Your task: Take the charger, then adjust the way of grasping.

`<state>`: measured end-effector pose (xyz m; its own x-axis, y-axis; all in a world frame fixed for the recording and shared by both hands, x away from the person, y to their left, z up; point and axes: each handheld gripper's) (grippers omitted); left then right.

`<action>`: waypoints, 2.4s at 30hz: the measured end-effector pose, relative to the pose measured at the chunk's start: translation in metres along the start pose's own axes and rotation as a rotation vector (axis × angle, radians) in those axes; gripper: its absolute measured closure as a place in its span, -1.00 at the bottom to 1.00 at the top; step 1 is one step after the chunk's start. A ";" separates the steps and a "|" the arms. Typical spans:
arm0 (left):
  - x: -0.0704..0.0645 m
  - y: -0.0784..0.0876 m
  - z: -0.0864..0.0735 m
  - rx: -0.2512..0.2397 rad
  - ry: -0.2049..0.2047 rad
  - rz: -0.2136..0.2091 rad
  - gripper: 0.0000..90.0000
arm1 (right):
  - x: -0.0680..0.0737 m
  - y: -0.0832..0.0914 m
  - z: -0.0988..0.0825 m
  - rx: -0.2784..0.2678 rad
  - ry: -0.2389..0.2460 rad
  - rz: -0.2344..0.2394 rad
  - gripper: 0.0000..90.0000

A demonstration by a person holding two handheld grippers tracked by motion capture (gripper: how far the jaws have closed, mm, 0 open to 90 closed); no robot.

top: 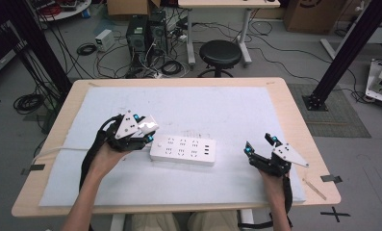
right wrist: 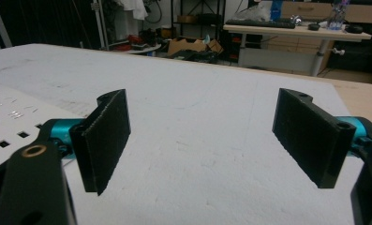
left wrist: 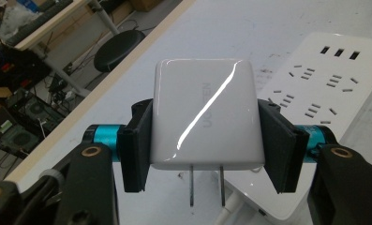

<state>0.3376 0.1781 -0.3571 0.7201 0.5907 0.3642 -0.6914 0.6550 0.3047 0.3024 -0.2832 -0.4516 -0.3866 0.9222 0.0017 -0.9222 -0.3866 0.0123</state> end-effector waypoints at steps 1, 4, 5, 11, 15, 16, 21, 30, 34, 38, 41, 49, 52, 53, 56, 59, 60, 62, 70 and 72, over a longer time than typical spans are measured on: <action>-0.001 0.000 0.000 -0.001 -0.006 0.003 -0.06 | 0.000 0.000 0.000 -0.002 0.004 0.001 -0.56; -0.007 0.001 0.000 -0.010 -0.020 0.014 -0.06 | -0.001 -0.001 0.000 0.002 0.003 0.004 -0.56; -0.009 0.001 0.001 -0.014 -0.021 0.017 -0.06 | 0.000 0.000 0.000 0.013 -0.015 0.001 -0.56; -0.020 0.004 0.008 -0.038 -0.042 0.009 -0.06 | -0.003 -0.001 0.000 -0.001 -0.013 0.019 -0.56; -0.027 0.002 0.014 -0.039 -0.075 -0.003 -0.06 | -0.002 -0.001 0.000 0.002 -0.002 0.020 -0.56; -0.028 0.002 0.016 -0.040 -0.078 -0.006 -0.06 | -0.002 -0.001 0.000 0.002 -0.002 0.020 -0.56; -0.036 0.001 0.023 -0.055 -0.118 -0.009 -0.06 | -0.006 -0.004 0.003 0.033 -0.042 0.066 -0.56; -0.050 -0.007 0.025 -0.070 -0.182 -0.021 -0.06 | -0.002 -0.010 0.036 0.055 -0.149 0.236 -0.56; -0.059 -0.013 0.029 -0.088 -0.250 -0.019 -0.06 | 0.003 -0.020 0.056 0.098 -0.139 0.325 -0.56; -0.065 -0.018 0.031 -0.095 -0.302 -0.018 -0.06 | 0.007 -0.031 0.071 0.159 -0.144 0.423 -0.56; -0.075 -0.024 0.034 -0.122 -0.383 -0.008 -0.06 | 0.012 -0.035 0.081 0.167 -0.179 0.496 -0.56; -0.087 -0.029 0.037 -0.166 -0.481 0.028 -0.06 | 0.023 -0.051 0.098 0.211 -0.227 0.658 -0.56; -0.089 -0.029 0.039 -0.181 -0.506 0.032 -0.06 | 0.025 -0.052 0.100 0.212 -0.228 0.661 -0.56; -0.091 -0.029 0.039 -0.190 -0.520 0.033 -0.06 | 0.026 -0.053 0.100 0.206 -0.223 0.670 -0.56; -0.097 -0.029 0.040 -0.223 -0.553 0.031 -0.06 | 0.028 -0.054 0.102 0.205 -0.226 0.679 -0.56; -0.104 -0.030 0.041 -0.239 -0.605 0.043 -0.06 | 0.035 -0.058 0.102 0.208 -0.217 0.729 -0.56; -0.105 -0.030 0.041 -0.246 -0.608 0.040 -0.06 | 0.035 -0.058 0.102 0.217 -0.218 0.732 -0.56; -0.108 -0.030 0.042 -0.244 -0.641 0.045 -0.06 | 0.036 -0.058 0.101 0.220 -0.219 0.740 -0.56; -0.118 -0.034 0.045 -0.269 -0.735 0.059 -0.06 | 0.047 -0.066 0.098 0.240 -0.232 0.803 -0.55; -0.120 -0.035 0.046 -0.273 -0.741 0.062 -0.06 | 0.050 -0.067 0.098 0.236 -0.230 0.822 -0.55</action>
<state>0.2724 0.0625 -0.3714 0.3874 0.2254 0.8939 -0.6212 0.7803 0.0725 0.3461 -0.2107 -0.3541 -0.8906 0.3404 0.3015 -0.3171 -0.9401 0.1249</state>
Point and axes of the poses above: each handheld gripper's, and its own axes: y roughly backward along the jaws, z roughly out of its top, x roughly to its left, and after that the axes turned 10 degrees about -x, right-handed
